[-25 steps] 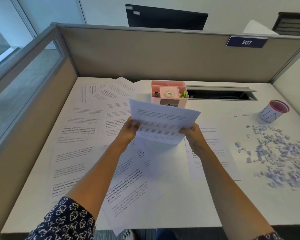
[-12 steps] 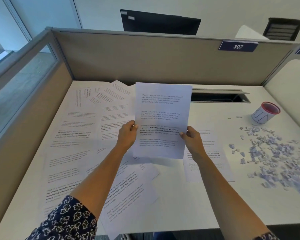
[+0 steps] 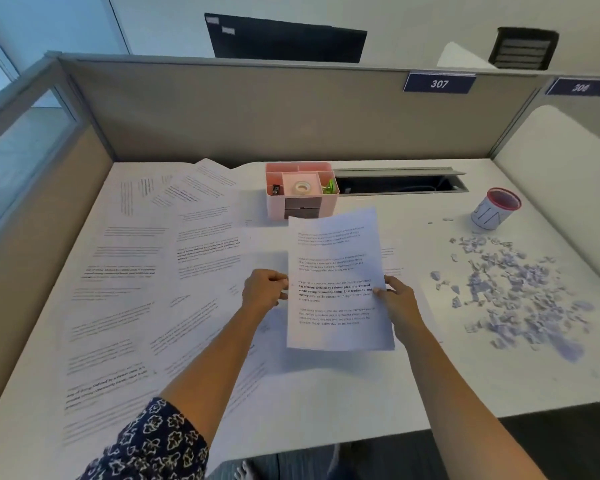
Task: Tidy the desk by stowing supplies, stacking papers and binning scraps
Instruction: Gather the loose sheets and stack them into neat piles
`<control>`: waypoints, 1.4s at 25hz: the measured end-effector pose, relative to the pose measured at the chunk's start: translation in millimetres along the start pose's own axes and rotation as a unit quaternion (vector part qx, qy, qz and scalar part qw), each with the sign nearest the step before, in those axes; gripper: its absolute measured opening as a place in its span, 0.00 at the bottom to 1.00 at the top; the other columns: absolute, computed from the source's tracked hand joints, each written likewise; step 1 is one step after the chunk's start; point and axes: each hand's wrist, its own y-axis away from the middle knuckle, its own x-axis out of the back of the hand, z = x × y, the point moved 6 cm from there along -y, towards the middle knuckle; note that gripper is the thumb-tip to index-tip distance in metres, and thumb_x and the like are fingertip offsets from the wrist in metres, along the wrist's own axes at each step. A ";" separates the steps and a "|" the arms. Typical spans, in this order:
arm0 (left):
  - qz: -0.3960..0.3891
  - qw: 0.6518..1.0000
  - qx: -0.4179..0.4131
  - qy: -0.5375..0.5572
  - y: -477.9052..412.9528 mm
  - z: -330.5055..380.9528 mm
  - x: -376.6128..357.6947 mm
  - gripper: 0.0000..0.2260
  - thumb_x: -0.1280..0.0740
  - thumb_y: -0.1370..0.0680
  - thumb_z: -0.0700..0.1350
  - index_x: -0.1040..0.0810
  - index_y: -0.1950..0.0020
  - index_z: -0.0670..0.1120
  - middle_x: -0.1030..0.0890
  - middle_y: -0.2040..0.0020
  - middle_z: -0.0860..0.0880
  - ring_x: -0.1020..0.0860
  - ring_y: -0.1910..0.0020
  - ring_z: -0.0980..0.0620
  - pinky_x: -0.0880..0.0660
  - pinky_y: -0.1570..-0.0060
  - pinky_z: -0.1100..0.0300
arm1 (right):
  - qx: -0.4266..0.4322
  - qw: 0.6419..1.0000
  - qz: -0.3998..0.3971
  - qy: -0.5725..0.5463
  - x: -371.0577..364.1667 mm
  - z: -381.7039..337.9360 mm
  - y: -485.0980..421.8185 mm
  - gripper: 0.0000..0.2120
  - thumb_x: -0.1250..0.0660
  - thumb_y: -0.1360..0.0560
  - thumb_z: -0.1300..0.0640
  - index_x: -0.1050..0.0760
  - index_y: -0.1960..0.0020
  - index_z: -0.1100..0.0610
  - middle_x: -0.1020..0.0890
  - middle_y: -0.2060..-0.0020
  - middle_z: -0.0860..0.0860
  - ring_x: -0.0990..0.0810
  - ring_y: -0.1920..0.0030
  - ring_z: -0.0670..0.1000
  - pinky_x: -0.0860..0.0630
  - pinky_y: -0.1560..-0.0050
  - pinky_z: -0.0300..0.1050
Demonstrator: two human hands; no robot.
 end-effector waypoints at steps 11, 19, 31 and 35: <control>-0.056 0.996 0.069 -0.019 -4.2 16.6 -124.5 0.04 0.33 0.24 0.40 0.22 0.57 0.48 0.20 0.57 0.47 0.22 0.59 0.49 0.25 0.59 0.60 | -0.088 0.996 -0.008 -0.003 120.3 27.1 -72.1 0.08 0.37 0.22 0.65 0.22 0.48 0.54 0.18 0.48 0.59 0.18 0.53 0.61 0.21 0.47 0.61; -0.009 0.993 0.076 -0.087 -19.7 15.7 -152.8 0.13 0.39 0.20 0.40 0.22 0.38 0.45 0.22 0.38 0.44 0.23 0.40 0.45 0.28 0.42 0.57 | -0.121 0.991 -0.047 -0.033 137.9 45.1 -115.2 0.11 0.38 0.23 0.69 0.21 0.48 0.57 0.19 0.45 0.59 0.19 0.52 0.61 0.22 0.45 0.59; -0.004 0.991 0.061 -0.118 -16.0 19.8 -161.0 0.18 0.40 0.20 0.39 0.27 0.31 0.43 0.25 0.32 0.45 0.27 0.33 0.46 0.32 0.34 0.55 | -0.098 0.991 -0.068 0.060 109.2 52.9 -124.3 0.10 0.37 0.23 0.65 0.22 0.46 0.53 0.18 0.46 0.57 0.19 0.48 0.61 0.22 0.43 0.62; -0.011 0.990 0.053 -0.130 -14.9 19.7 -163.0 0.19 0.40 0.21 0.39 0.29 0.30 0.43 0.26 0.31 0.45 0.28 0.32 0.46 0.32 0.32 0.54 | -0.061 0.986 -0.060 0.144 107.3 48.2 -124.0 0.12 0.35 0.24 0.62 0.22 0.41 0.56 0.18 0.47 0.57 0.19 0.51 0.58 0.21 0.49 0.53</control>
